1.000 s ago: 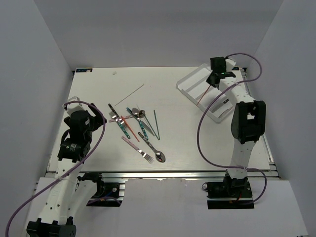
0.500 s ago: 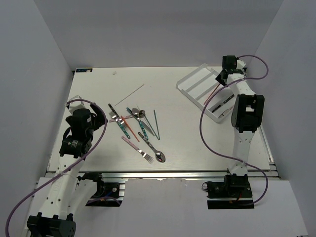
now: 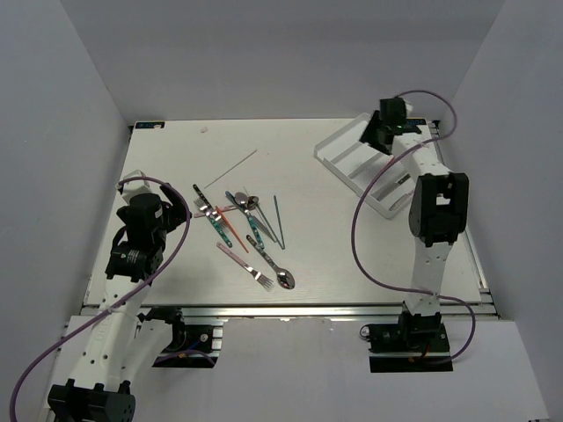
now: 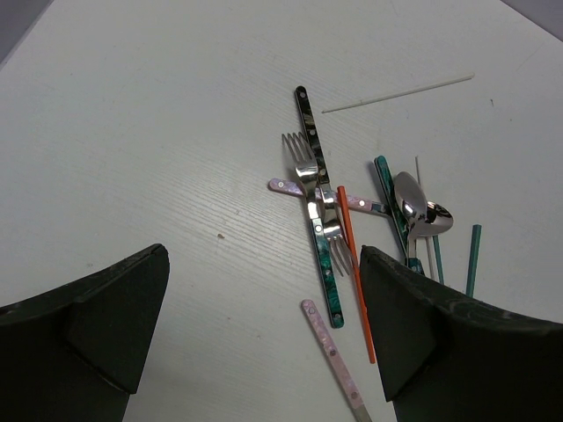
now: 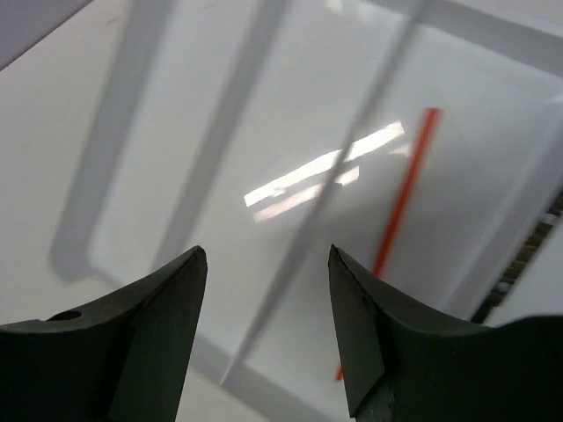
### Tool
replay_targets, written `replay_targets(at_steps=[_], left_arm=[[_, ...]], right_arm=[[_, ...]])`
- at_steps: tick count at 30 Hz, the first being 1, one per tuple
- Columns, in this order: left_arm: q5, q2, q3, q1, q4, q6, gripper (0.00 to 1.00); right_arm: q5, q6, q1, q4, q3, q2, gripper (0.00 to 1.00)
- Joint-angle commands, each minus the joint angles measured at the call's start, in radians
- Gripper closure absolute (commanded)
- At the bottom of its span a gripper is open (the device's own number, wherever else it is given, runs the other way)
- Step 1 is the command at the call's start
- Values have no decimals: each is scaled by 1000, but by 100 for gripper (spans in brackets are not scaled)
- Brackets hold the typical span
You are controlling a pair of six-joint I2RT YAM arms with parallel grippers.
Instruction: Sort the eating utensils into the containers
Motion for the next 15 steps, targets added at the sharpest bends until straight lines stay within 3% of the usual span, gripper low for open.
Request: replay_targets(at_steps=[1, 6, 15], left_arm=[[-1, -12, 0, -4, 9, 5, 2], [-2, -15, 0, -4, 9, 3, 2], [2, -21, 0, -4, 12, 5, 2]], right_arm=[[-148, -234, 215, 42, 31, -76, 37], [16, -279, 451, -84, 65, -20, 38], [70, -182, 628, -162, 98, 62, 46]])
